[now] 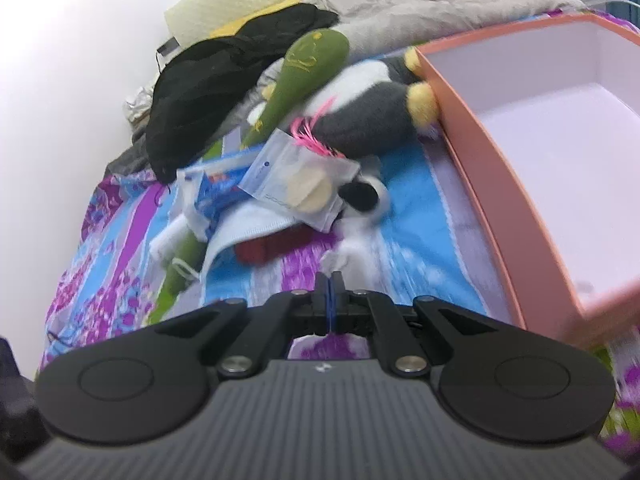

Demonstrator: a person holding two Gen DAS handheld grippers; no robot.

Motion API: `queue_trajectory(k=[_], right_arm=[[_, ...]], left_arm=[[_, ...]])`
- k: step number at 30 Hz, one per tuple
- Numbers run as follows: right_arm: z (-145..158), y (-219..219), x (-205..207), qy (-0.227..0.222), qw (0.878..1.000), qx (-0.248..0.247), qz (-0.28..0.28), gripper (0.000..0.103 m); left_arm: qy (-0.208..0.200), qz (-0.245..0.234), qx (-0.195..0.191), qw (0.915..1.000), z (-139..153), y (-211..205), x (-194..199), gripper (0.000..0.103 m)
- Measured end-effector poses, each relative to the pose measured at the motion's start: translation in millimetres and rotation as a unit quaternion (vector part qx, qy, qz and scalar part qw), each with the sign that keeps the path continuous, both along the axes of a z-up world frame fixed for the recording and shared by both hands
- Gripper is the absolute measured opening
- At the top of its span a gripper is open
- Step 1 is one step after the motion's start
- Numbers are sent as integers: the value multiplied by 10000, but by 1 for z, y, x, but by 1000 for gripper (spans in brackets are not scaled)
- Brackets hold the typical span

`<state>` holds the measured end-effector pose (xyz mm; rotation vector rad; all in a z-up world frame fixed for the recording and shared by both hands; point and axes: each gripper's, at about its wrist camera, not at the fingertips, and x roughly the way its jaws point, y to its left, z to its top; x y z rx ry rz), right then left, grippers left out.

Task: Organize soft objects
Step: 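Lift the snack packet with the left tool while the right tool lifts the tissue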

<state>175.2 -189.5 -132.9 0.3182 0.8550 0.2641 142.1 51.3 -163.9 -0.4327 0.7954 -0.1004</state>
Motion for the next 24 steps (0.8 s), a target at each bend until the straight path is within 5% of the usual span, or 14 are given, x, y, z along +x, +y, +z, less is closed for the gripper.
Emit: queue_trajectory(k=[6,12,14,18,24], right_arm=[[-26,-11,-14,390,9980,-492,-107,6],[-17,-13,-23,178,9963,-839,52,7],[-12,-13,-24,116,9958,-907,94,15],[2,-7,-33,-281,9936,-1065,249,29],[-2,9,-19,-520,9889,-1254,601,40]], left_arm=[[309,22,-113,9995,-19,4,4,21],[474,112,-179,9987,-33,7,16,22],[477,113,-223,9985,-33,8,18,22],[387,210,-265,9987,-29,10,16,47],[327,264,-15,9991,-30,10,17,50]])
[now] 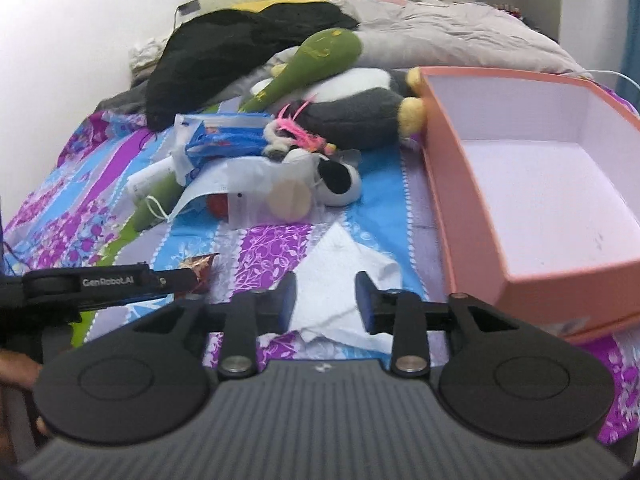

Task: Organize soft objects
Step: 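Lift the snack packet with the left tool while the right tool lifts the tissue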

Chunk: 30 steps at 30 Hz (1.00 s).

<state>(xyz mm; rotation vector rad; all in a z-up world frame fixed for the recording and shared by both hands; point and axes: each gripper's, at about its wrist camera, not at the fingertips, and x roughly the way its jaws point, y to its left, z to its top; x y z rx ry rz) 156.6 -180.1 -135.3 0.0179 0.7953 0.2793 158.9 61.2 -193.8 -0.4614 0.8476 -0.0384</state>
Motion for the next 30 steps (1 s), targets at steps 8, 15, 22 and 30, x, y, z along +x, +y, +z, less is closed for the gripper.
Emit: queue_trajectory(k=[8,15,22,30], right_arm=[[-39,19,31,118,9986,-480,192,59],[-71,30,43,230,9952,-845,428,61],[-75,33,47,220,9949,-811,551,54],[-71,42,47,233,9923,-863,855,17]], left_arm=[[-5,109,468,9988,-7,-2,12,55],[78,154,631,9979,-22,0,28,55],[142,-22,484,9987,-27,-3,36,41],[211,-58,524,9984,-18,-10,33,33]])
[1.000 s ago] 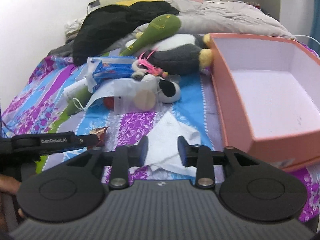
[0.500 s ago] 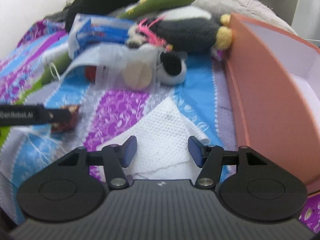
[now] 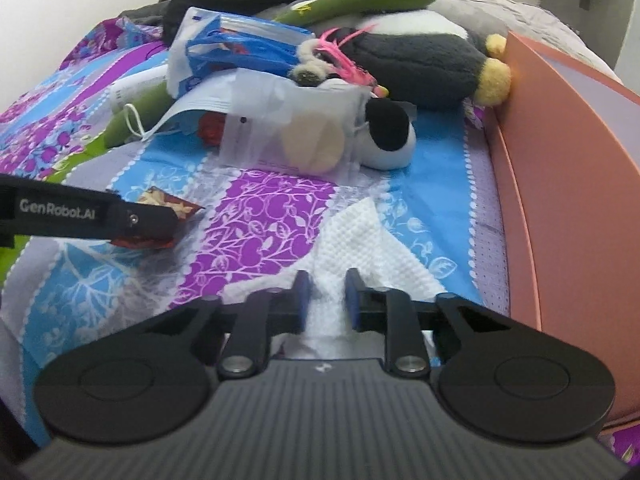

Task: Organize soft objects
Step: 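Lift the snack packet with the left tool while the right tool lifts the tissue, then lower the snack packet into the orange box and open the left tool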

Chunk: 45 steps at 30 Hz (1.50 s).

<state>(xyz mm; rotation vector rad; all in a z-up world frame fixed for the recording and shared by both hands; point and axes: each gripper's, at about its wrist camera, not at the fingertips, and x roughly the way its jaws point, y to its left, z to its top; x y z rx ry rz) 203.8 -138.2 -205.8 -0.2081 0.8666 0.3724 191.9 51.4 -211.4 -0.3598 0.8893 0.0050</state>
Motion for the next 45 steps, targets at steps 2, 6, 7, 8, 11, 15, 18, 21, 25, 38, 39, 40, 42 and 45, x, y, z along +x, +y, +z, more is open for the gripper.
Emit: queue_trajectory(k=[2,6,7,8,11,15,18,21,25,38,39,40,42,45], right_arm=[[3,-1,1,37,10000,51,-38,12],[12,-6,-2,97,9995,247,-168,11],[15,-8,-3,108,9993,288,-197,10],[18,-8,-6,106,9992,318,-211,10],[28,-9,-13,58,9991,362,-214,10],[45,-11,-24,-30,9988,438,-220,10],[57,-14,-32,-101,9983,531,-236,10],[70,-17,-41,-195,9977,585,-278,10],[88,-23,-52,-306,9965,700,-328,10],[153,-43,-57,-991,9894,930,-514,10],[159,-46,-55,-1044,9883,976,-541,10],[164,-47,-54,-1094,9872,1011,-563,10],[176,-51,-52,-1287,9849,1000,-585,10],[195,-59,-47,-1629,9800,919,-679,10]], left_arm=[[14,-13,-20,10000,3,0,-2,32],[-25,-15,-2,10000,10,-1,-10,32],[-44,-17,-11,10000,12,0,-11,32],[-63,-18,-16,10000,15,0,-13,32],[-133,-16,-49,9999,23,-1,-19,31],[-256,-20,-75,9996,38,-2,-27,31],[-379,-26,-85,9992,52,-3,-35,31],[-487,-45,-69,9988,66,-6,-44,31],[-586,-110,-94,9982,82,-13,-54,31],[-1048,-344,-162,9938,141,-33,-58,31],[-1109,-382,-158,9930,147,-36,-56,31],[-1165,-418,-159,9922,153,-38,-55,31],[-1290,-423,-167,9906,164,-41,-51,31],[-1461,-493,-261,9877,182,-48,-42,31]])
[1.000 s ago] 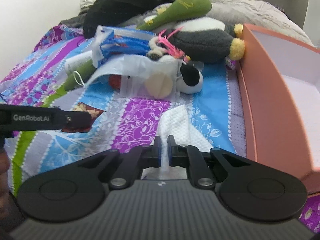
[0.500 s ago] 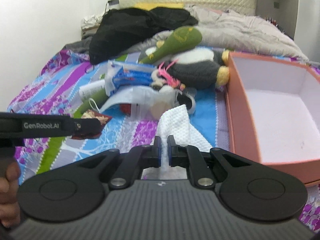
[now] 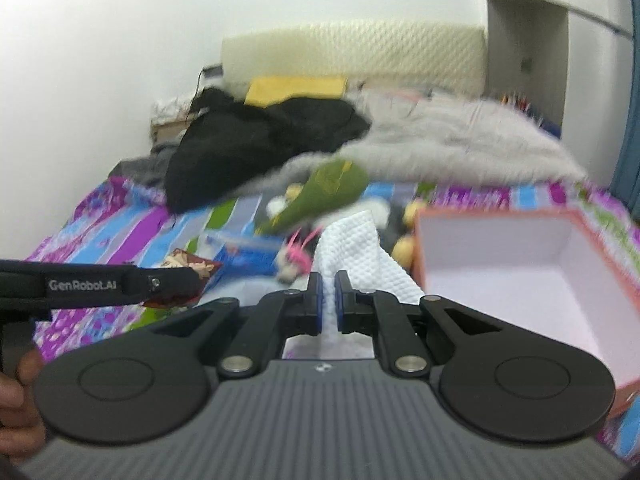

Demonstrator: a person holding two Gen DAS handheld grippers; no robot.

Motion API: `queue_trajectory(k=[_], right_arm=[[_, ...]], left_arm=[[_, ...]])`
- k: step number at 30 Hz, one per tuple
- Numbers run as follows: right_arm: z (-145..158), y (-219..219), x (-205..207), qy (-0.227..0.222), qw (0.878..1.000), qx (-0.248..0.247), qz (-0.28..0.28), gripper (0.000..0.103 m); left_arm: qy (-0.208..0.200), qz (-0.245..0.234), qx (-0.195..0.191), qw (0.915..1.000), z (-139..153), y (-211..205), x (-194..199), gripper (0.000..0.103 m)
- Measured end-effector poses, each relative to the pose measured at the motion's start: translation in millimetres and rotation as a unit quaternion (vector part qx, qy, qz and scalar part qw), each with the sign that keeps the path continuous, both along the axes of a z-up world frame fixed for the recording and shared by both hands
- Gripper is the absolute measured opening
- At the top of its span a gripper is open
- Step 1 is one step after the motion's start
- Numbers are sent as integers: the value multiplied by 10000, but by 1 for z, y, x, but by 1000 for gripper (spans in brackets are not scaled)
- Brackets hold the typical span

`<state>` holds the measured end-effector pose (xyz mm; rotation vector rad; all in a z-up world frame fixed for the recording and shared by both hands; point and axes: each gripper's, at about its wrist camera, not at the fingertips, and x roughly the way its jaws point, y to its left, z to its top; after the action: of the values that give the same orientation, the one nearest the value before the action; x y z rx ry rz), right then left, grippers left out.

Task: Organize soft objects
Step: 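Lower the snack packet into the orange box and open the left tool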

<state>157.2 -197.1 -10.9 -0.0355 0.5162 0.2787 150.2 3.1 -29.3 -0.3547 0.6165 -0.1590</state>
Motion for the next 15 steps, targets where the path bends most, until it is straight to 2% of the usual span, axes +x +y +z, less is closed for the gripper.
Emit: queue_trajectory(k=[8,12,15], right_arm=[[49,-41,18,-583,9976,-19,-365,10],[63,-68,28,-612,9962,-71,-610,10],[65,-93,40,-391,9959,-46,-817,10]], left_arm=[[-525,-436,61,9977,53,-44,29,31],[-692,-812,26,9943,75,-75,49,31],[-596,-1103,41,9921,78,-102,69,31]])
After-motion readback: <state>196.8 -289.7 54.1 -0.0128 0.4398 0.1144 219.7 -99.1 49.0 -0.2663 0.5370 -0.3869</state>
